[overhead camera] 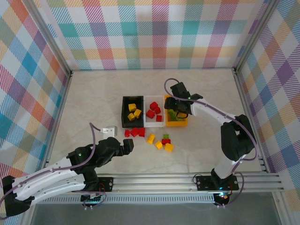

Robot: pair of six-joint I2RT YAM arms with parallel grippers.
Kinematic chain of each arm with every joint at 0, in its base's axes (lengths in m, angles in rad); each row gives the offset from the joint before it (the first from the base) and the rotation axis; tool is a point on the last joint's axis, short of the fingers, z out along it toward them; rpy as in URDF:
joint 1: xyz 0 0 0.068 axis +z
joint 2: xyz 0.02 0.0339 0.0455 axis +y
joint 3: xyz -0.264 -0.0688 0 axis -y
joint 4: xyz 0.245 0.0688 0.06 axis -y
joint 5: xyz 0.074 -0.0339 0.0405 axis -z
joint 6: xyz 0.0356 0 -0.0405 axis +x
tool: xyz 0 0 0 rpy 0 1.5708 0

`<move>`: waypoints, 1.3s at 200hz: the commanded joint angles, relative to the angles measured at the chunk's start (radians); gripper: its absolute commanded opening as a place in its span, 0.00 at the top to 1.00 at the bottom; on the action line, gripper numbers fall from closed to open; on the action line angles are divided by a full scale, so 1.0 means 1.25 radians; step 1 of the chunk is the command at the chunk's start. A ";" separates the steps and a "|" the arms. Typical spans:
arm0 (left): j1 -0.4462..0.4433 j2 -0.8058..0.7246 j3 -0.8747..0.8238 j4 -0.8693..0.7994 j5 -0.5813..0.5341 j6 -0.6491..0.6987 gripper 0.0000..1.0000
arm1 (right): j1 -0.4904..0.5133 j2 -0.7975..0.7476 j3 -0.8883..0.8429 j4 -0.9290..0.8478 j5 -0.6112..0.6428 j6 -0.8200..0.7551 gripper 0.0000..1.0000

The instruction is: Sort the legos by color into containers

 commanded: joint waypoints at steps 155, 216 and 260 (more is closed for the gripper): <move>0.340 0.547 0.067 0.384 0.124 0.183 0.46 | 0.076 -0.306 -0.219 0.065 -0.035 0.019 0.27; 0.347 0.553 0.013 0.350 0.089 0.154 0.65 | 0.076 -0.334 -0.223 0.056 -0.029 0.021 0.27; 0.346 0.389 -0.052 0.295 0.114 0.133 0.65 | 0.076 -0.331 -0.233 0.068 -0.039 0.027 0.27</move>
